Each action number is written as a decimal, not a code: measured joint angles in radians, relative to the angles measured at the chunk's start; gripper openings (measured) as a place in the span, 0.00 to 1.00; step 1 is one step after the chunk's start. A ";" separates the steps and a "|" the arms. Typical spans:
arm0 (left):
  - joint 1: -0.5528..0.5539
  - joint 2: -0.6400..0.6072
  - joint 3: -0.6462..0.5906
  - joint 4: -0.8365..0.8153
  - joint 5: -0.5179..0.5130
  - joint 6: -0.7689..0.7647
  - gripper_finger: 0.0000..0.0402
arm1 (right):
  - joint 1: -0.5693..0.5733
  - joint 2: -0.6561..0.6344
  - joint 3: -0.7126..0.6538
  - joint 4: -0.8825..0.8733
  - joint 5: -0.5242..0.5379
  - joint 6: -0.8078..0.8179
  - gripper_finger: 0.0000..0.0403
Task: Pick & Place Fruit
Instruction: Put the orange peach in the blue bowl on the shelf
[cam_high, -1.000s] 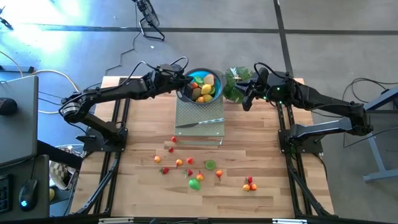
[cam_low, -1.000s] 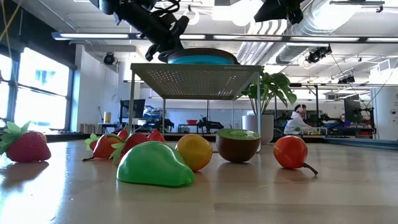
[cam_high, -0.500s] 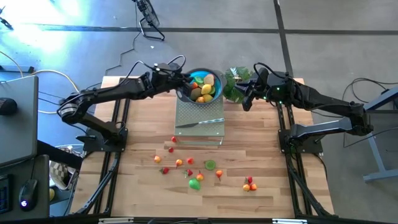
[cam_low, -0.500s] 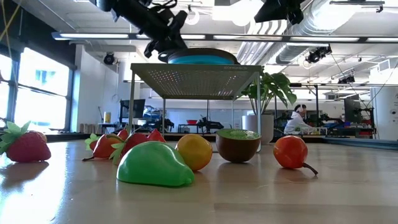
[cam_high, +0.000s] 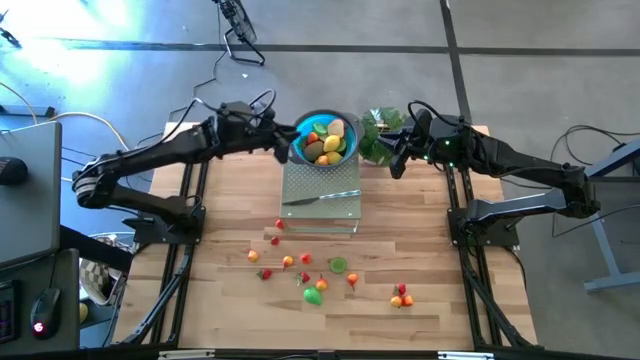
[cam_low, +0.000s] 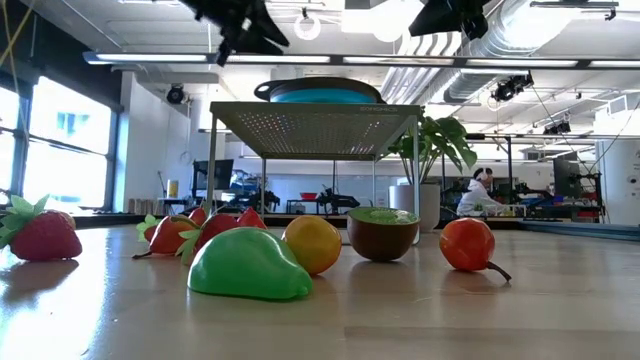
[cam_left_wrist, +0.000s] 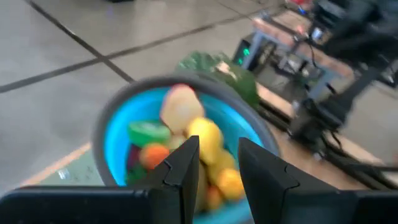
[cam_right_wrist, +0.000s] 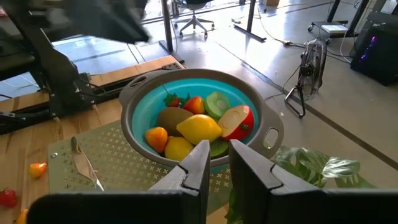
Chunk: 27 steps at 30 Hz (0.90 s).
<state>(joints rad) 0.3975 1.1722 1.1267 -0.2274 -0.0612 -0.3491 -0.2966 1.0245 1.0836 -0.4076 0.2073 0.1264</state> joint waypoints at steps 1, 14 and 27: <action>-0.016 -0.020 0.000 -0.024 0.001 0.001 0.27 | 0.000 0.000 0.000 0.000 0.000 0.000 0.13; -0.271 -0.237 0.000 -0.304 0.001 -0.019 0.27 | 0.000 0.000 0.000 0.000 0.000 0.000 0.13; -0.467 -0.271 0.000 -0.640 0.002 -0.403 0.27 | 0.000 0.000 0.000 0.000 0.000 0.007 0.13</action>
<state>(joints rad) -0.0695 0.9009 1.1263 -0.8675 -0.0593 -0.7521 -0.2966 1.0245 1.0836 -0.4071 0.2070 0.1337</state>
